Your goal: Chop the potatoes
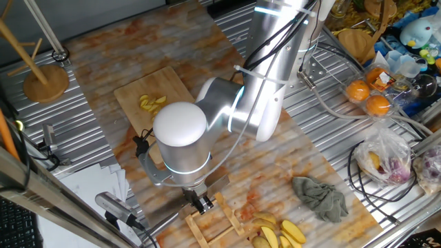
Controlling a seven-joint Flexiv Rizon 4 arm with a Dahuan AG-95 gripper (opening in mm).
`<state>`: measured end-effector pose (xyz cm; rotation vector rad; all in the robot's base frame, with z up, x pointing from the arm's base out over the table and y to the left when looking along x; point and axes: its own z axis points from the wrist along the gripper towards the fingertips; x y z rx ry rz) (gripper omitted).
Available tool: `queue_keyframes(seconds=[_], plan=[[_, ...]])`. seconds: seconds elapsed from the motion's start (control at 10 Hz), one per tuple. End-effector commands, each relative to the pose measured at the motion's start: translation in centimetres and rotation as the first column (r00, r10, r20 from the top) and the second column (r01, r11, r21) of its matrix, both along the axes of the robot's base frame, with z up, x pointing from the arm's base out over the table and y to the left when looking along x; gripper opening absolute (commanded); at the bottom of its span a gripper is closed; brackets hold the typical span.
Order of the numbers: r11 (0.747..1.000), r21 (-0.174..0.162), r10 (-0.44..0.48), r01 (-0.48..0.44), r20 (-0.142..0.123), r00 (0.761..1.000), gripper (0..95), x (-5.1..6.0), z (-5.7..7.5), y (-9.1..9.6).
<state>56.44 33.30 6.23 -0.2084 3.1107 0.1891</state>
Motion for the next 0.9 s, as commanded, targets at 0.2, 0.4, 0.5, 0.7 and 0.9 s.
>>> queue_keyframes(seconds=[0.2, 0.4, 0.5, 0.7, 0.9], plan=[[1.000, -0.001, 0.006, -0.006, 0.003, 1.000, 0.0, 0.04, -0.39, -0.05], [1.000, 0.001, 0.013, -0.013, 0.003, 1.000, 0.0, 0.02, -0.65, -0.07], [1.000, -0.001, 0.016, -0.016, 0.003, 1.000, 0.0, -0.02, -0.73, -0.09], [1.000, 0.000, 0.015, -0.015, 0.004, 1.000, 0.0, -0.28, -0.88, -0.16], [1.000, 0.001, 0.016, -0.016, 0.005, 1.000, 19.0, -0.34, -0.92, -0.17]])
